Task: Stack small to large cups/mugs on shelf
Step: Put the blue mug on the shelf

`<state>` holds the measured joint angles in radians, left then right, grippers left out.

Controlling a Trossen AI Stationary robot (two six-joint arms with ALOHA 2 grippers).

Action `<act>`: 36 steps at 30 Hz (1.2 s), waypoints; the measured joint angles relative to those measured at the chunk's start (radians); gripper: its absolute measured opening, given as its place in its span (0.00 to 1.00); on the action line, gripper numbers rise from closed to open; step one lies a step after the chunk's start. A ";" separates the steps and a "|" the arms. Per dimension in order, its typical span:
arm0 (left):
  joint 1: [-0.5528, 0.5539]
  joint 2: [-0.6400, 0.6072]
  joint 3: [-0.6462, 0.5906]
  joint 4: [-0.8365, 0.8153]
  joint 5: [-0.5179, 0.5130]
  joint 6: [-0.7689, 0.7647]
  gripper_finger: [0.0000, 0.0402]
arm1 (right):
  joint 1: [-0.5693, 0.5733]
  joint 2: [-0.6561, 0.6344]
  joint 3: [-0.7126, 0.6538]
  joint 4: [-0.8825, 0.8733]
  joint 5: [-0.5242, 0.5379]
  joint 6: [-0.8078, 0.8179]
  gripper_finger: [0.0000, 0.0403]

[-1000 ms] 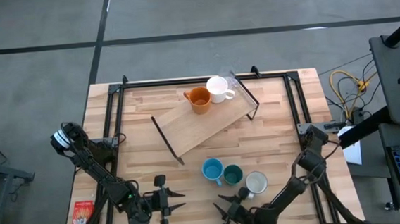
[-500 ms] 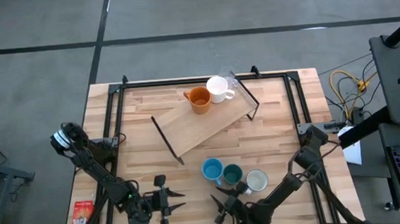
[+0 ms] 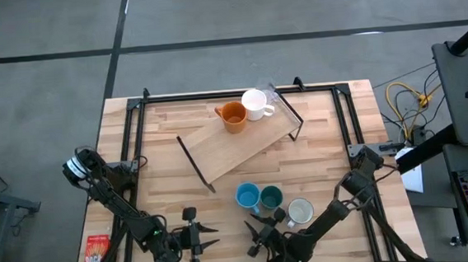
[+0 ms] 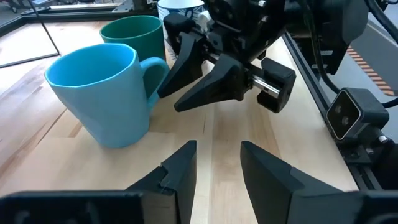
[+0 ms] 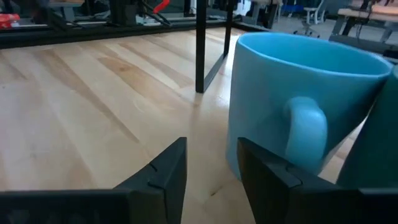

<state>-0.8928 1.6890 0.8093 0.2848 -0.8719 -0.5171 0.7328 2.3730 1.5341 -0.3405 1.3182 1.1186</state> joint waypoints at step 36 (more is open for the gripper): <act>-0.004 0.000 0.000 0.012 0.008 -0.001 0.28 | 0.063 -0.002 0.000 -0.231 0.001 0.189 0.40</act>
<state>-0.8966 1.6890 0.8089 0.2966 -0.8642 -0.5182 0.7961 2.3707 1.5337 -0.5714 1.3197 1.3072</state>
